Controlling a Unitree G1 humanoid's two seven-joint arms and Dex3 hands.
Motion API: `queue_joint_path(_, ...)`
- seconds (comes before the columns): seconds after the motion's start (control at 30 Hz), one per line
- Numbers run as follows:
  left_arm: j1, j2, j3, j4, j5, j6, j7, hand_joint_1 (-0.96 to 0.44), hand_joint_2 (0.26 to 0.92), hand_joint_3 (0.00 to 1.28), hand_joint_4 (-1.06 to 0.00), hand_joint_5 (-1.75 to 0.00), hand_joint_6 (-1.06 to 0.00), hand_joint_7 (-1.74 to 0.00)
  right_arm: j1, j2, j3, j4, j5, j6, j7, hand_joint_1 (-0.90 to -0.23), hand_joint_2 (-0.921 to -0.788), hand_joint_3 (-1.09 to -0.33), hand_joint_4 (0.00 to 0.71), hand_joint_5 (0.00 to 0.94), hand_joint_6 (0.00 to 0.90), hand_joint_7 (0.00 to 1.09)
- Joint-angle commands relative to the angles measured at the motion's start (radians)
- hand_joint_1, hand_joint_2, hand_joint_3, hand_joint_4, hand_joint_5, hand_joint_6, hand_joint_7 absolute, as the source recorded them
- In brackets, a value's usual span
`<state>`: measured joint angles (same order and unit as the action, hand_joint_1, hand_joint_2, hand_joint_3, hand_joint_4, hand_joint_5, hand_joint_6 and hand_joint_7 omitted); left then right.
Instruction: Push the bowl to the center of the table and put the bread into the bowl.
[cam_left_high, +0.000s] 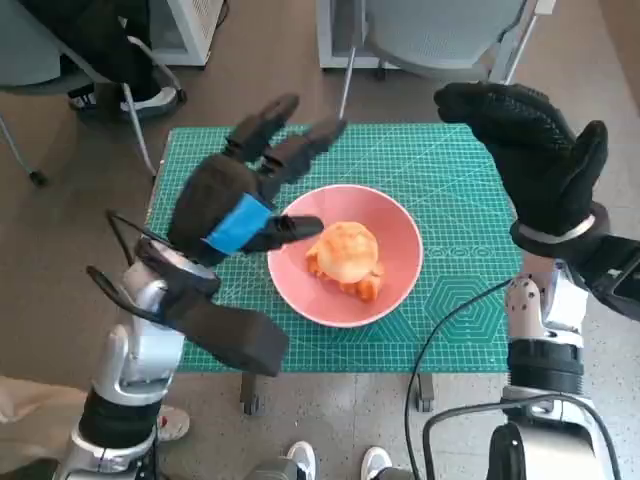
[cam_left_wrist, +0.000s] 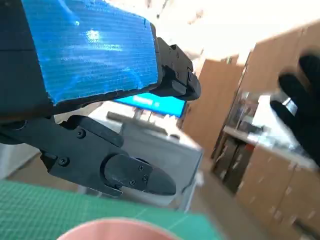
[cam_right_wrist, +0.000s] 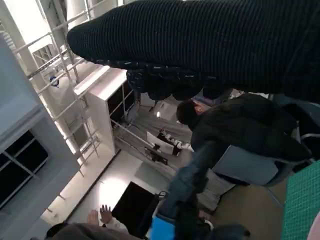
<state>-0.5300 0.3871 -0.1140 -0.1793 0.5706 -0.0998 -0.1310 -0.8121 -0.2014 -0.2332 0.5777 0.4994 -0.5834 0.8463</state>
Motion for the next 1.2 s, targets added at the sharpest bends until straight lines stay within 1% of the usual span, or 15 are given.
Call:
queue_joint_path(0.03, 0.003, 0.001, 0.006, 0.005, -0.018, -0.02, 0.012, -0.57, 0.921, 0.17, -0.28, -0.03, -0.36, -0.18, 0.002, -0.007, 0.004, 0.014, -0.014, 0.008, 0.006, -0.685, -0.921, -0.786, 0.348, 0.002, 0.402, 0.0)
queue_joint_path(0.07, 0.003, -0.002, 0.012, 0.005, -0.027, -0.024, 0.016, -0.57, 0.921, 0.17, -0.28, -0.03, -0.36, -0.18, 0.001, -0.008, 0.004, 0.014, -0.014, 0.008, 0.006, -0.685, -0.921, -0.786, 0.348, 0.002, 0.402, 0.0)
queue_joint_path(0.13, 0.001, -0.041, 0.071, 0.029, -0.166, -0.062, 0.023, -0.57, 0.921, 0.22, -0.27, -0.02, -0.34, -0.17, -0.007, -0.01, 0.003, 0.019, -0.013, 0.005, 0.009, -0.685, -0.921, -0.786, 0.349, 0.002, 0.403, 0.0)
queue_joint_path(0.17, 0.0, -0.054, 0.092, 0.041, -0.221, -0.074, 0.021, -0.58, 0.921, 0.27, -0.26, -0.01, -0.33, -0.16, -0.01, -0.012, 0.002, 0.021, -0.013, 0.005, 0.01, -0.685, -0.921, -0.785, 0.35, 0.002, 0.404, 0.0)
queue_joint_path(0.2, -0.001, -0.061, 0.102, 0.049, -0.253, -0.082, 0.019, -0.58, 0.921, 0.3, -0.25, -0.01, -0.32, -0.15, -0.012, -0.012, 0.002, 0.023, -0.012, 0.004, 0.011, -0.685, -0.921, -0.785, 0.35, 0.002, 0.404, 0.0)
queue_joint_path(0.27, -0.002, -0.061, 0.106, 0.058, -0.271, -0.089, 0.016, -0.59, 0.921, 0.35, -0.25, -0.01, -0.3, -0.14, -0.014, -0.012, 0.002, 0.024, -0.012, 0.004, 0.012, -0.684, -0.921, -0.784, 0.351, 0.002, 0.404, 0.0)
queue_joint_path(0.47, 0.001, -0.066, 0.127, 0.052, -0.315, -0.071, 0.015, -0.61, 0.921, 0.43, -0.27, -0.02, -0.29, -0.14, -0.023, -0.01, 0.003, 0.039, -0.015, -0.005, 0.014, -0.684, -0.921, -0.783, 0.351, 0.002, 0.401, 0.0)
queue_joint_path(0.63, 0.003, -0.074, 0.138, 0.048, -0.34, -0.067, 0.015, -0.62, 0.921, 0.45, -0.31, -0.03, -0.29, -0.14, -0.027, -0.01, 0.004, 0.044, -0.015, -0.009, 0.016, -0.683, -0.921, -0.782, 0.349, 0.001, 0.399, 0.0)
queue_joint_path(0.9, 0.003, -0.073, 0.138, 0.048, -0.343, -0.066, 0.015, -0.63, 0.921, 0.45, -0.31, -0.03, -0.29, -0.14, -0.028, -0.01, 0.004, 0.048, -0.014, -0.012, 0.017, -0.682, -0.921, -0.782, 0.348, 0.0, 0.399, 0.0)
queue_joint_path(0.97, -0.005, -0.113, 0.173, 0.071, -0.443, -0.078, 0.014, -0.61, 0.921, 0.47, -0.32, -0.03, -0.3, -0.15, -0.035, -0.014, 0.004, 0.055, -0.016, -0.017, 0.02, -0.682, -0.921, -0.782, 0.343, 0.0, 0.397, 0.0)
queue_joint_path(1.07, -0.011, -0.136, 0.195, 0.085, -0.507, -0.085, 0.015, -0.6, 0.921, 0.48, -0.32, -0.03, -0.31, -0.16, -0.038, -0.015, 0.004, 0.058, -0.017, -0.021, 0.022, -0.682, -0.921, -0.784, 0.337, 0.0, 0.395, 0.0)
queue_joint_path(1.1, -0.012, -0.139, 0.198, 0.087, -0.516, -0.086, 0.015, -0.6, 0.921, 0.49, -0.32, -0.02, -0.28, -0.23, -0.039, -0.015, 0.004, 0.058, -0.017, -0.022, 0.022, -0.681, -0.921, -0.784, 0.335, 0.0, 0.395, 0.0)
queue_joint_path(1.13, -0.013, -0.141, 0.2, 0.089, -0.523, -0.087, 0.014, -0.6, 0.921, 0.49, -0.33, -0.02, -0.23, -0.33, -0.039, -0.015, 0.005, 0.059, -0.017, -0.022, 0.022, -0.681, -0.921, -0.784, 0.334, 0.0, 0.395, 0.0)
queue_joint_path(1.17, -0.014, -0.145, 0.204, 0.09, -0.535, -0.089, 0.014, -0.6, 0.921, 0.49, -0.33, -0.02, -0.2, -0.38, -0.04, -0.015, 0.005, 0.059, -0.017, -0.023, 0.022, -0.681, -0.921, -0.784, 0.333, 0.0, 0.395, 0.0)
queue_joint_path(1.2, -0.016, -0.15, 0.208, 0.092, -0.548, -0.091, 0.014, -0.6, 0.921, 0.49, -0.33, -0.01, -0.16, -0.46, -0.041, -0.015, 0.005, 0.058, -0.017, -0.024, 0.021, -0.681, -0.921, -0.784, 0.333, 0.0, 0.395, 0.0)
